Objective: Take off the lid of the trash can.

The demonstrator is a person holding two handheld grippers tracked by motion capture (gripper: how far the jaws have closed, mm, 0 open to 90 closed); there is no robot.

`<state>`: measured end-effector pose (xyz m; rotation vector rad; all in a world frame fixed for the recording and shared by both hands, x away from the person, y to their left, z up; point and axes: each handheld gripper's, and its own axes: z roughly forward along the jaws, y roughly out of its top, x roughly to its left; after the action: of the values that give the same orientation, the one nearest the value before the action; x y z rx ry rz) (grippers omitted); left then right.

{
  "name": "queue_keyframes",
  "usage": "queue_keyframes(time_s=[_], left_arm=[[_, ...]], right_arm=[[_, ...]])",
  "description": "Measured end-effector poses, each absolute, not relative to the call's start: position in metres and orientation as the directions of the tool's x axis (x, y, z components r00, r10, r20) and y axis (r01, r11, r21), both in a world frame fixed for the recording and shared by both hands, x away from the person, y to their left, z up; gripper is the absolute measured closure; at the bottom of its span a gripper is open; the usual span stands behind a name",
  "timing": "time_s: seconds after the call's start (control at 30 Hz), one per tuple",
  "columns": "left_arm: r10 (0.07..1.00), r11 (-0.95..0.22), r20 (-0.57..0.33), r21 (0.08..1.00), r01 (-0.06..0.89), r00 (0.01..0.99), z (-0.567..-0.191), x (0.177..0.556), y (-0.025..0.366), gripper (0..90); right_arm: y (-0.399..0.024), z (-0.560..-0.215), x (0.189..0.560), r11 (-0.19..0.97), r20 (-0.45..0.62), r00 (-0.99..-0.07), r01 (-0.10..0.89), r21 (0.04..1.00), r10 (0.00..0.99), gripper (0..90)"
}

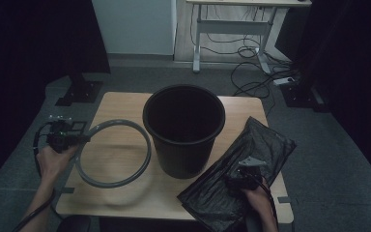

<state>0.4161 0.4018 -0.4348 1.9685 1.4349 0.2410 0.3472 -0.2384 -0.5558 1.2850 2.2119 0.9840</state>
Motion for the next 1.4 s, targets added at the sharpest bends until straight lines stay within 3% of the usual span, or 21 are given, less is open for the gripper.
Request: queue_keyframes(time_s=[0.83,1.4], left_arm=[[0.92,-0.196,-0.168,0.586,0.786,0.354,-0.506,0.411,0.384,75.9],[0.928,-0.294,-0.015,0.585,0.756,0.372,-0.526,0.408,0.367,74.6]], right_arm=[[-0.238,-0.556,0.347,0.329,0.009,-0.498,0.586,0.74,0.867,12.2],[-0.238,-0.556,0.347,0.324,0.01,-0.492,0.589,0.741,0.871,12.2]])
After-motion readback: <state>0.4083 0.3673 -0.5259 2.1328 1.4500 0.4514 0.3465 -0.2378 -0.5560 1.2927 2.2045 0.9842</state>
